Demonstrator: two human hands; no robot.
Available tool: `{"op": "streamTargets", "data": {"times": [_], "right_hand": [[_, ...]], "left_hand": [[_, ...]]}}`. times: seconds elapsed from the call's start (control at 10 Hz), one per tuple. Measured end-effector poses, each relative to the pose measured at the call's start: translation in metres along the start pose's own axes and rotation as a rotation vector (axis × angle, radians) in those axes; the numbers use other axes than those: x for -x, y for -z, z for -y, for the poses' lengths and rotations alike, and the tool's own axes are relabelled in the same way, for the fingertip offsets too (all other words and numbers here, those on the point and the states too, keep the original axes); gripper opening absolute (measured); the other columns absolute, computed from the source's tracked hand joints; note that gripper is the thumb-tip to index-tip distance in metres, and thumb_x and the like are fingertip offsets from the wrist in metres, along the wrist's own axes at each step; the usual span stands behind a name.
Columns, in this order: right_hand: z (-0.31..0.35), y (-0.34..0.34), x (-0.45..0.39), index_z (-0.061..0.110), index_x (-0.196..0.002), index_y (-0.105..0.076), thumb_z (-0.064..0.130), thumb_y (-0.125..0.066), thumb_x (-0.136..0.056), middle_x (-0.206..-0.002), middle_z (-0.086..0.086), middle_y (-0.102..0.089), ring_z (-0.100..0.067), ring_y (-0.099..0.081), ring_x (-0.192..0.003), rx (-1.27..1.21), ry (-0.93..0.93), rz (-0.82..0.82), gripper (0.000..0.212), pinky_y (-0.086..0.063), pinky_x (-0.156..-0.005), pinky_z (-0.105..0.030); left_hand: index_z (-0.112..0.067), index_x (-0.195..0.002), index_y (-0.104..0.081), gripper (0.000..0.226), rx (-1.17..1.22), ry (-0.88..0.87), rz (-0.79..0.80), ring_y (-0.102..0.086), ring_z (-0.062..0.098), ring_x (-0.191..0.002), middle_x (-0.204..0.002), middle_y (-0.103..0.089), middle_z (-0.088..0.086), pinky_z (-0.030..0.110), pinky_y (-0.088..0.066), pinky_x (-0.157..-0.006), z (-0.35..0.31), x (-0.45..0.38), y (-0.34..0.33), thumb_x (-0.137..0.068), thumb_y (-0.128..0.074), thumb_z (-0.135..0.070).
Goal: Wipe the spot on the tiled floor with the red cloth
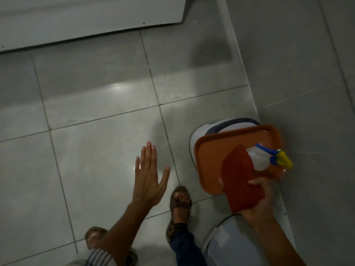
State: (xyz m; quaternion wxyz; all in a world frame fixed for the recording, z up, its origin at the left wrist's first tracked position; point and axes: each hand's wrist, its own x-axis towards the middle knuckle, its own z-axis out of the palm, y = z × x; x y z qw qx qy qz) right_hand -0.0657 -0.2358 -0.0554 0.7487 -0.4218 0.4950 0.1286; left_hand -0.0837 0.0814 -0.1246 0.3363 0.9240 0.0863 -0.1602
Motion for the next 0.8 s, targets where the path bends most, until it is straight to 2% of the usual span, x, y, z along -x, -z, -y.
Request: {"op": "streamTargets", "data": {"times": [0.1, 0.2, 0.3, 0.4, 0.5, 0.6, 0.7, 0.8], "right_hand": [[0.022, -0.002, -0.013, 0.025, -0.084, -0.078, 0.017, -0.064, -0.061, -0.11, -0.001, -0.081, -0.026, -0.07, -0.104, 0.149, 0.117, 0.021, 0.028, -0.062, -0.077, -0.033], [0.029, 0.004, -0.045, 0.038, -0.086, -0.083, 0.015, -0.057, -0.065, -0.072, 0.011, -0.07, -0.007, -0.061, -0.064, 0.386, 0.272, 0.006, 0.041, -0.05, -0.051, -0.019], [0.014, 0.005, -0.079, 0.026, -0.153, -0.064, 0.019, -0.053, -0.08, -0.104, 0.007, -0.076, -0.009, -0.065, -0.089, 0.84, 0.387, 0.086, 0.074, -0.058, -0.08, -0.036], [-0.019, 0.006, -0.104, 0.022, -0.177, -0.022, 0.039, -0.043, -0.092, -0.185, -0.007, -0.026, -0.025, -0.025, -0.169, 1.593, 0.554, 0.127, 0.089, -0.022, -0.136, -0.05], [-0.045, 0.007, -0.113, 0.021, -0.175, 0.014, 0.056, -0.03, -0.1, -0.187, -0.01, 0.014, -0.033, 0.012, -0.173, 1.983, 0.625, 0.125, 0.094, 0.001, -0.14, -0.054], [-0.046, 0.008, -0.105, 0.018, -0.177, 0.001, 0.061, -0.016, -0.103, -0.187, -0.012, 0.002, -0.034, 0.001, -0.174, 1.988, 0.679, 0.08, 0.088, -0.006, -0.14, -0.059], [-0.026, -0.015, -0.083, 0.017, -0.177, -0.016, 0.06, -0.008, -0.103, -0.186, -0.015, -0.017, -0.034, -0.014, -0.174, 1.947, 0.622, 0.061, 0.086, -0.011, -0.141, -0.058], [-0.016, -0.037, -0.05, 0.014, -0.177, -0.015, 0.053, -0.018, -0.106, -0.186, -0.017, -0.019, -0.033, -0.016, -0.174, 1.913, 0.573, 0.049, 0.081, -0.01, -0.143, -0.052]], "left_hand": [[-0.015, -0.175, 0.008, 0.089, -0.017, -0.047, 0.072, 0.018, 0.018, -0.172, -0.185, 0.018, 0.003, 0.051, 0.004, -0.141, -0.04, -0.008, -0.037, -0.109, -0.03, -0.06], [-0.016, -0.175, 0.011, 0.091, 0.02, -0.087, 0.152, 0.022, 0.015, -0.171, -0.184, 0.023, 0.003, 0.046, 0.006, -0.142, -0.071, -0.013, -0.074, -0.108, -0.027, -0.064], [-0.016, -0.176, 0.009, 0.094, -0.002, -0.155, 0.238, 0.017, 0.017, -0.172, -0.186, 0.018, 0.003, 0.042, 0.004, -0.141, -0.088, -0.016, -0.104, -0.107, -0.022, -0.071], [-0.014, -0.176, 0.004, 0.096, -0.128, -0.257, 0.345, 0.015, 0.018, -0.172, -0.185, 0.016, 0.002, 0.04, 0.006, -0.14, -0.084, -0.014, -0.124, -0.106, -0.021, -0.074], [-0.012, -0.176, 0.005, 0.095, -0.247, -0.299, 0.427, 0.019, 0.017, -0.17, -0.182, 0.019, 0.002, 0.037, 0.014, -0.137, -0.073, -0.012, -0.123, -0.109, -0.026, -0.072], [-0.014, -0.176, 0.006, 0.093, -0.397, -0.369, 0.535, 0.015, 0.02, -0.172, -0.185, 0.014, 0.004, 0.044, 0.008, -0.142, -0.065, -0.014, -0.1, -0.108, -0.017, -0.074], [-0.017, -0.176, 0.005, 0.094, -0.547, -0.492, 0.63, 0.01, 0.024, -0.173, -0.186, 0.01, 0.006, 0.049, 0.009, -0.141, -0.055, -0.017, -0.048, -0.103, 0.002, -0.076], [-0.02, -0.176, 0.004, 0.09, -0.535, -0.419, 0.569, 0.014, 0.023, -0.173, -0.186, 0.011, 0.003, 0.046, 0.015, -0.139, -0.037, -0.011, 0.022, -0.107, -0.006, -0.075]]}}
